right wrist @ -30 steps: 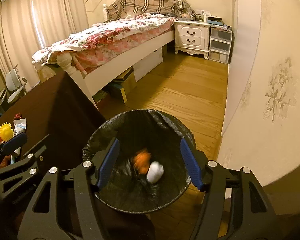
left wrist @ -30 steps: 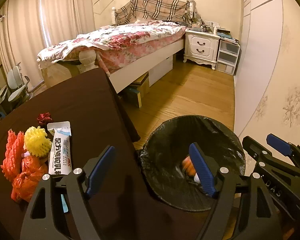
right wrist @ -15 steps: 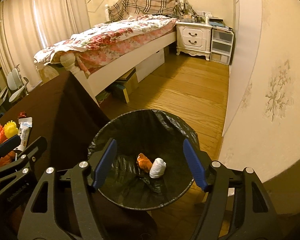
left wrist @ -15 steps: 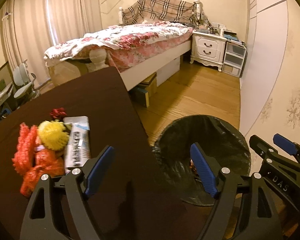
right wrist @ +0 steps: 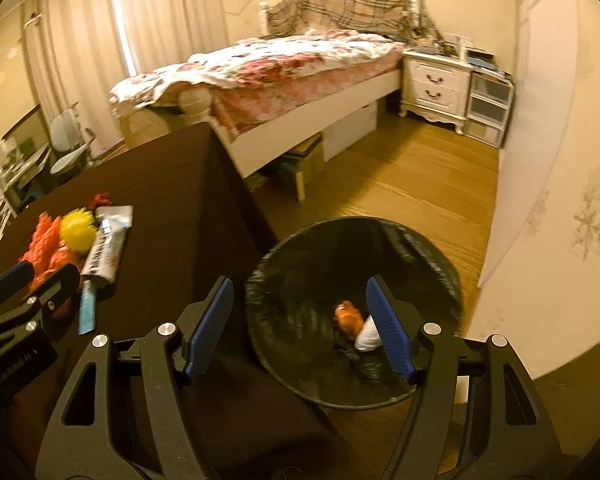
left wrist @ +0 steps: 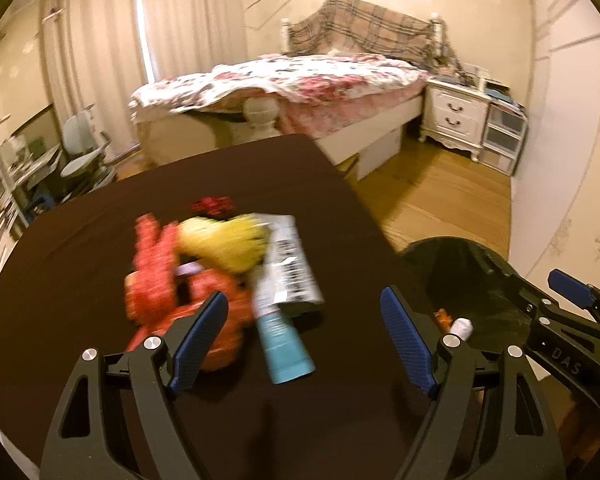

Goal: Collect trash
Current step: 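Move both tools back over the trash pile on the table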

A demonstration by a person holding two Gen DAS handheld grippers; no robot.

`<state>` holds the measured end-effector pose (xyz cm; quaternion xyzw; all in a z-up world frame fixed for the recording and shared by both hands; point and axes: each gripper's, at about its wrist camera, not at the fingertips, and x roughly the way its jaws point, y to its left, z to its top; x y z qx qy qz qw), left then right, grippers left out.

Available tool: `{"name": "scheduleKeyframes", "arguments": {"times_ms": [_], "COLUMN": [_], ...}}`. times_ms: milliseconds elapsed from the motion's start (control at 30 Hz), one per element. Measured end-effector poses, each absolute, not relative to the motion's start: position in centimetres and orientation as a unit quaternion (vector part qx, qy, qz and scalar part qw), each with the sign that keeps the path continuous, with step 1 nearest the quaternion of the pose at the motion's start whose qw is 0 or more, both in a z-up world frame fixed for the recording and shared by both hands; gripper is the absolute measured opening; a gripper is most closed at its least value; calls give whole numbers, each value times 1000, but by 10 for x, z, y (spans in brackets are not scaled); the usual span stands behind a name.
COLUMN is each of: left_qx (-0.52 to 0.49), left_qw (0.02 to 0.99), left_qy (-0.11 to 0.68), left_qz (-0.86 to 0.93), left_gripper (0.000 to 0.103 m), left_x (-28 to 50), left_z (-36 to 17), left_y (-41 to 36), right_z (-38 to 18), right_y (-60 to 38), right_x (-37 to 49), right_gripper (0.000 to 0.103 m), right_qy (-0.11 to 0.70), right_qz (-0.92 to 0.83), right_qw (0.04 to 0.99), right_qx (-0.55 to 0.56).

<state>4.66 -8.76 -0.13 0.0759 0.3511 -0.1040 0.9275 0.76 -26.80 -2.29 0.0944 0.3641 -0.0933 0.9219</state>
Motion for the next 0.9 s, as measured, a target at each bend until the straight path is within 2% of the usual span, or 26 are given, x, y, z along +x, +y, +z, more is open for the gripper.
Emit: {"name": "scheduleKeyframes", "arguments": {"times_ms": [600,900], "left_qx": [25,12], "left_qw": [930,928], "left_qy": [367,368], "left_qz": [28,57], "left_gripper": [79,79], "left_x": [42,41], "left_z": [-6,-9], "left_y": [51,83], "right_z": [-9,-8], "right_y": [-142,-94], "right_x": [27,35], "right_gripper": [67,67], "right_qy": [374,378], "right_qz": [47,94], "right_qw": [926,921], "right_qx": [30,2]}}
